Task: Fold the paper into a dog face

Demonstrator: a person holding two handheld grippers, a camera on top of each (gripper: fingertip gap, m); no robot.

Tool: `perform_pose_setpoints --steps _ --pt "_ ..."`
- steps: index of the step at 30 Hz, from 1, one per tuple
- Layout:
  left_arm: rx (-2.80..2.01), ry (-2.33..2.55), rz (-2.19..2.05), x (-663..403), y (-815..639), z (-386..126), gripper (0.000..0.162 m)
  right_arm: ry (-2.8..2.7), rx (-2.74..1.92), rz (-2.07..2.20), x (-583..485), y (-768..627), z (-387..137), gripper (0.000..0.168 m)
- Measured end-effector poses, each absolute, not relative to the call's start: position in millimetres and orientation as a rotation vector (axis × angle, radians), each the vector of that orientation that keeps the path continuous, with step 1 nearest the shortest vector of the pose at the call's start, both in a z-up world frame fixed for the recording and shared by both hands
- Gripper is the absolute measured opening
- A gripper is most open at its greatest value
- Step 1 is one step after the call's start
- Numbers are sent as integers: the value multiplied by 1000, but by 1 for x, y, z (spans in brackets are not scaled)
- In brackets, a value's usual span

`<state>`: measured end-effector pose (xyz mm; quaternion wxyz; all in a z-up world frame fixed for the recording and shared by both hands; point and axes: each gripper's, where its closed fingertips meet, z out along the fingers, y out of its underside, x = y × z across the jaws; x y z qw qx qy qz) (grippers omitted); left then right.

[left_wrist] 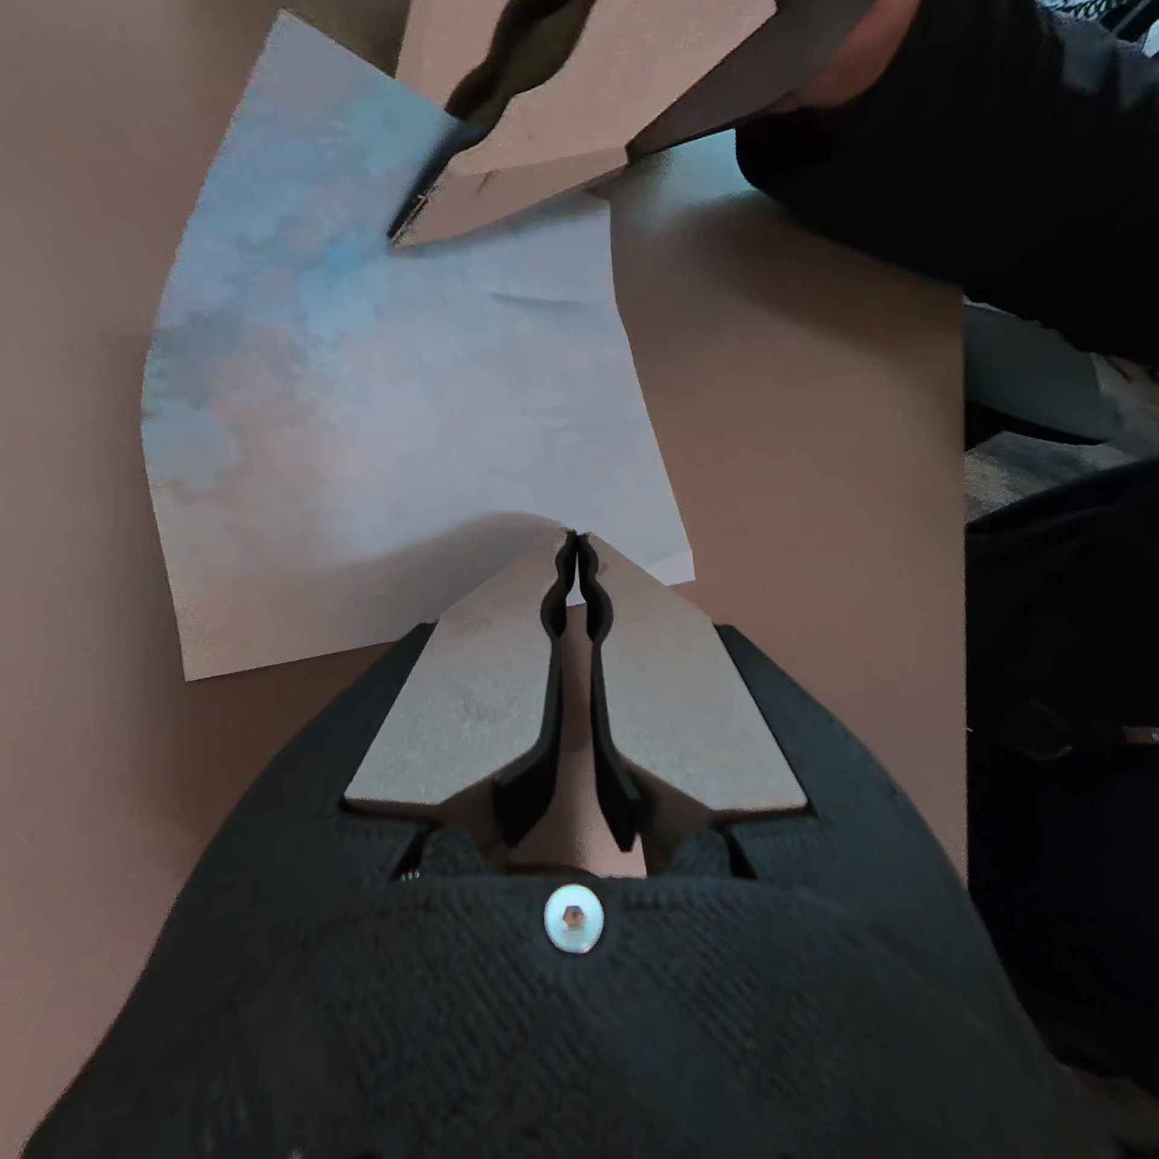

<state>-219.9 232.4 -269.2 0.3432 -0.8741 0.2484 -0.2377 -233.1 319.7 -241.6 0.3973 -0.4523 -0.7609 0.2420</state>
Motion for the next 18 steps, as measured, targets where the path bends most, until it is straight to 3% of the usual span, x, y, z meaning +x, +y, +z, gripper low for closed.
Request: perform_pose_setpoints --steps 18 --pt "-2315 565 -567 -229 240 -278 0 -2142 -767 567 -210 279 -244 0"
